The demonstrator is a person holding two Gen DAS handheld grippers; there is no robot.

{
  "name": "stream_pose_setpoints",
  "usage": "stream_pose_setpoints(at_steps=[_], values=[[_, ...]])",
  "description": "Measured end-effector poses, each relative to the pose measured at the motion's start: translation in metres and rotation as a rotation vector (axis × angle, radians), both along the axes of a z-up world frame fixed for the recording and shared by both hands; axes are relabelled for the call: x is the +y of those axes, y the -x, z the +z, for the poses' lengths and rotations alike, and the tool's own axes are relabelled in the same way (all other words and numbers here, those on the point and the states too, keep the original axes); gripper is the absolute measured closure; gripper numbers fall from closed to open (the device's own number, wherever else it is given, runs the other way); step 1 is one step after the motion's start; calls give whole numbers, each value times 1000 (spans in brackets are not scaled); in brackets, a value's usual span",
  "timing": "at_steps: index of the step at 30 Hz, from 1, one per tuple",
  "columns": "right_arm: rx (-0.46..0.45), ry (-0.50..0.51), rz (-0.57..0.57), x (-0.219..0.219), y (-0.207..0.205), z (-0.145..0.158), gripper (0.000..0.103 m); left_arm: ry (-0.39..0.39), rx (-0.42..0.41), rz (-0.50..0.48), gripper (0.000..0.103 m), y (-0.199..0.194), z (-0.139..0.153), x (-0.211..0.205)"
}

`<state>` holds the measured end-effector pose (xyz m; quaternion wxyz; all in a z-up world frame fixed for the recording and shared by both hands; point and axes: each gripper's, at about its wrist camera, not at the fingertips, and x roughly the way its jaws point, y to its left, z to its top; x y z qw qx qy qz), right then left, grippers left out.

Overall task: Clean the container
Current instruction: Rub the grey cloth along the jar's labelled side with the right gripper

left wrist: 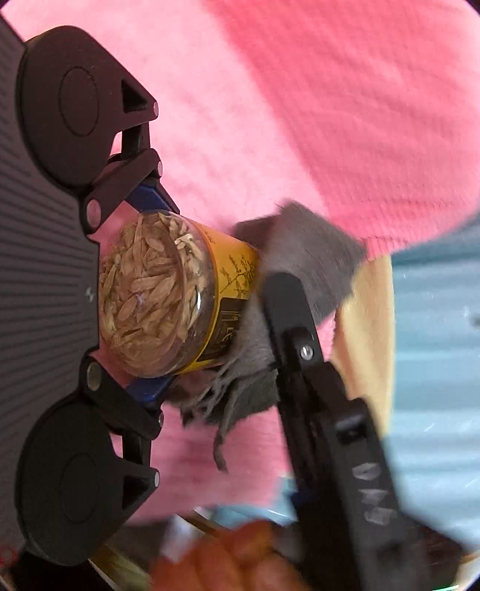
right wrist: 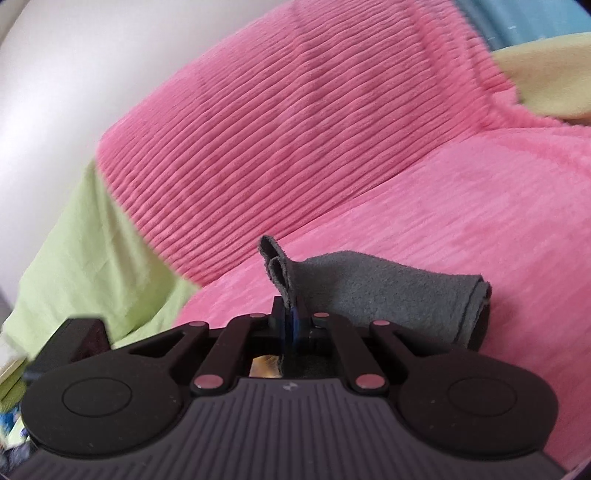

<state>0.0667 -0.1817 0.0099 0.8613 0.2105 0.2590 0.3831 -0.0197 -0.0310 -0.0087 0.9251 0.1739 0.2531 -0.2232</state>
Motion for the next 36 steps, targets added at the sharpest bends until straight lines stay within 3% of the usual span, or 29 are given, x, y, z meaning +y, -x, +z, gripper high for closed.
stream_pose_setpoints(at_steps=[2,5,10,12,16,20,22,24,28,30,32,34,36], values=[[-24,32,51,7,7,2,101,-97,-56,-13,18,5,-4,-9],[-30,39,24,4,0,3,102,-135,-81,-21,18,6,-6,-14],[18,-12,-99,-10,-15,-1,102,-127,-78,-23,18,3,-7,-11],[16,-8,-81,-6,-9,1,101,-132,-77,-24,18,5,-8,-13],[11,-2,65,11,4,2,101,-135,-73,-23,19,11,-11,-14],[-8,19,-4,7,-7,4,102,-134,-75,-23,19,19,-13,-12],[4,5,-67,-1,-13,3,102,-114,-67,-19,19,19,-12,-11],[25,-27,-82,-7,-16,-1,102,-38,-22,-6,18,13,-8,-4],[17,-22,-83,-5,-13,-1,102,222,123,32,17,-3,0,24],[15,-19,-81,-5,-14,0,102,301,174,46,17,-9,-2,33],[21,-26,-84,-7,-14,-1,102,315,180,47,18,-13,-3,36],[22,-25,-87,-11,-14,1,102,282,158,39,18,-8,-1,32],[13,-10,-68,-7,-9,4,101,139,69,21,18,-3,-1,22]])
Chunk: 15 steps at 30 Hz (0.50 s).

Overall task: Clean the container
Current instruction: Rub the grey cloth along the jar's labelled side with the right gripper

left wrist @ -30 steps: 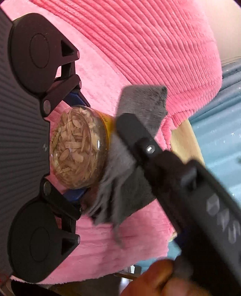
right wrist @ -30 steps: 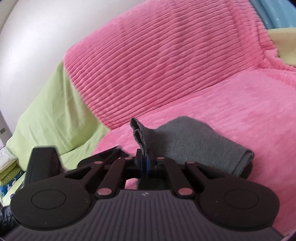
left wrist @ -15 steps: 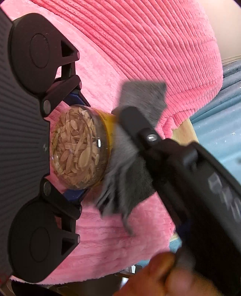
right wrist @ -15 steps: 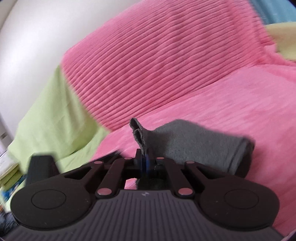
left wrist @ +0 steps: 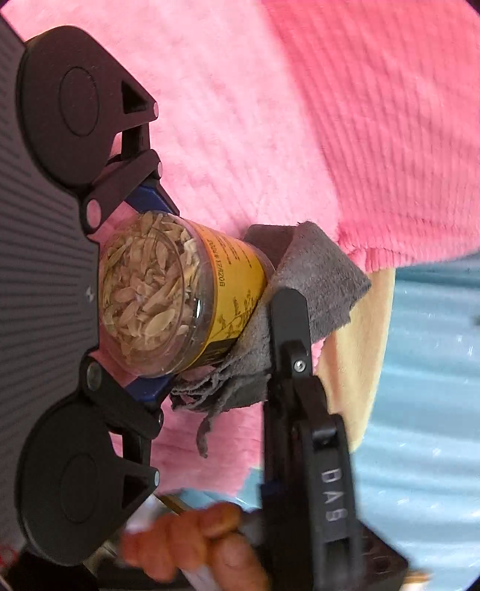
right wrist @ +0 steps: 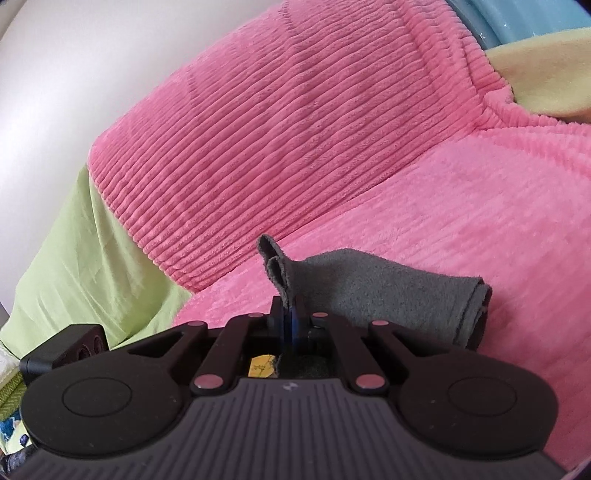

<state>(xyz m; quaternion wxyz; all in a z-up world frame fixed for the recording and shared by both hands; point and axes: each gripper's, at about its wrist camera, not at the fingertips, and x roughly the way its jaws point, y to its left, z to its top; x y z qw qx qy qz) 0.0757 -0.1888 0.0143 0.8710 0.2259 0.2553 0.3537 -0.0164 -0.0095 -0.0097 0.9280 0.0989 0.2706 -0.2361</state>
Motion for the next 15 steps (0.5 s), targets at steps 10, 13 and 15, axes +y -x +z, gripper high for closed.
stream_pose_setpoints(at_steps=[10,13,15], values=[[-24,31,33,2,-3,1,102,-222,-133,-42,19,17,-9,-20],[-12,13,-22,-6,-10,-2,102,-240,-146,-48,19,17,-9,-24],[-23,32,-28,-2,-4,-1,101,-244,-146,-51,19,17,-10,-24]])
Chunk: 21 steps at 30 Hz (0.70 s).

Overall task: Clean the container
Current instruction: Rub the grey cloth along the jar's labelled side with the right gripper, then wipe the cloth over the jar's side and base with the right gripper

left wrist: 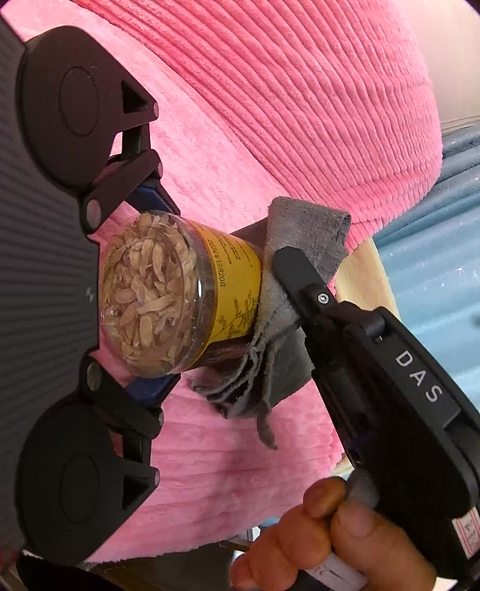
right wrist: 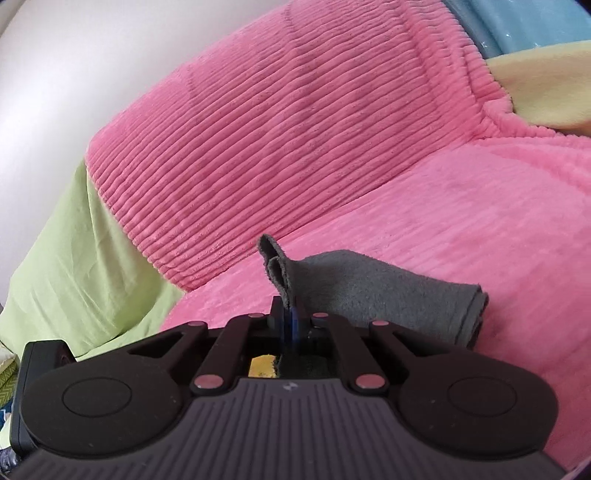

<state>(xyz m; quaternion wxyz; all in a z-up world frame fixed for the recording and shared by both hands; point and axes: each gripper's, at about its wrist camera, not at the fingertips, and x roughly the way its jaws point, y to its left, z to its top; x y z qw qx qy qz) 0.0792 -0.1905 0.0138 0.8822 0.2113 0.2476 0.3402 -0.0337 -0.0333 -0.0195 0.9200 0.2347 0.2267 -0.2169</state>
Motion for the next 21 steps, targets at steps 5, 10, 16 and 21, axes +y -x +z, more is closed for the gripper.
stream_pose_setpoints(at_steps=[5,10,16,21], values=[[6,-9,142,19,14,0,101,-1,11,5,19,-3,0,-1],[-2,17,30,13,0,3,102,-17,-2,0,19,-2,0,-4],[16,-33,-28,-1,-9,-5,102,45,39,11,18,-9,5,1],[6,-16,-30,-2,-9,-3,102,375,231,64,16,-29,12,34]])
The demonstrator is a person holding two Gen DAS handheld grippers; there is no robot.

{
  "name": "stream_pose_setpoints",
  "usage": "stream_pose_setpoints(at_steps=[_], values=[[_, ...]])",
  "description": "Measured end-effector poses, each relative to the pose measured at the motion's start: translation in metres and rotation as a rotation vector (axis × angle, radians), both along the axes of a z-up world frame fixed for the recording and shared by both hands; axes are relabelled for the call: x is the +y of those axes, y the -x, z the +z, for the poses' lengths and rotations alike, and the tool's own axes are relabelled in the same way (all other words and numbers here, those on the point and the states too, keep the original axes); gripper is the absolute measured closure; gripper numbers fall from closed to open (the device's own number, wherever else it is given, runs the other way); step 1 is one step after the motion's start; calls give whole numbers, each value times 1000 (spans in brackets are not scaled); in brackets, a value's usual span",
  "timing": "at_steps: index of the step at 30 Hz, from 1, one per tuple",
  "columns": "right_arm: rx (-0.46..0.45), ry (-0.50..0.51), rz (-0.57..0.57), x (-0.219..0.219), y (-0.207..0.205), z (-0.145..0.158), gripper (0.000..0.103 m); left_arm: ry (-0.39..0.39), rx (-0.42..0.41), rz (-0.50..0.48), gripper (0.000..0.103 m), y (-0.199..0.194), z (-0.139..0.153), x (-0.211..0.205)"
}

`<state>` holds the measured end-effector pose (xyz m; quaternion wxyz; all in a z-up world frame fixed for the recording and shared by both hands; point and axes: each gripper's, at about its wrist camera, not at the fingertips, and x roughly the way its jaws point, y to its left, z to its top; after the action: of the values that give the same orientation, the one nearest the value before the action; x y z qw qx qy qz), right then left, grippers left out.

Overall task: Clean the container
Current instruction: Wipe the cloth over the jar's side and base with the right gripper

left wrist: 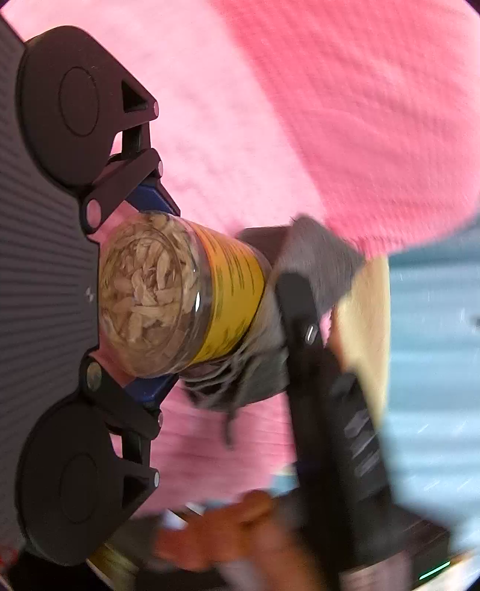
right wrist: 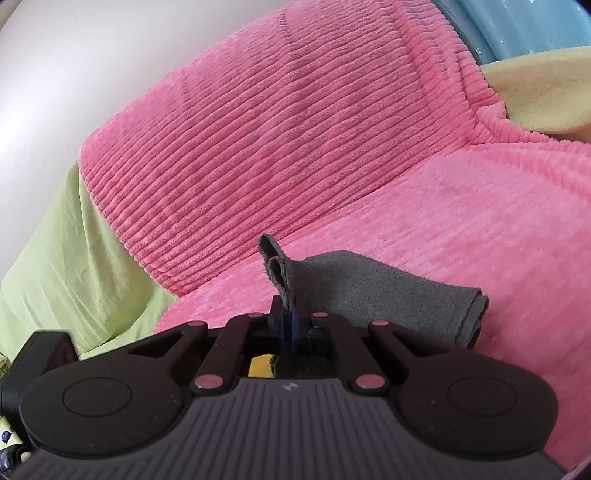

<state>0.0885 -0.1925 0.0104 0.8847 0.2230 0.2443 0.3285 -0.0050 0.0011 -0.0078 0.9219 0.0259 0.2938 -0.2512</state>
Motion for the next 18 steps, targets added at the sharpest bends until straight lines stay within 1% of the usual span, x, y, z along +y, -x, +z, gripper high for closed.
stream_pose_setpoints(at_steps=[1,3,4,6,9,12,13,15,16,18], values=[[1,-1,-1,0,-1,0,102,52,37,9,17,-4,-1,5],[1,0,1,1,1,1,102,97,63,18,17,-7,-3,9],[2,0,-1,2,2,2,102,96,62,17,17,-6,-4,9],[5,1,-7,2,4,3,102,65,41,12,18,-5,-2,5],[9,-1,7,2,9,4,101,-92,-48,-5,18,1,-2,-8],[31,-30,96,7,17,2,101,-285,-156,-32,18,10,-6,-25],[34,-36,123,10,20,2,101,-321,-176,-40,18,12,-7,-29],[25,-25,168,18,24,3,101,-356,-196,-51,18,15,-10,-33],[17,-14,180,21,25,4,101,-357,-196,-52,18,15,-10,-34],[5,-3,148,21,20,5,102,-357,-197,-53,18,14,-10,-35]])
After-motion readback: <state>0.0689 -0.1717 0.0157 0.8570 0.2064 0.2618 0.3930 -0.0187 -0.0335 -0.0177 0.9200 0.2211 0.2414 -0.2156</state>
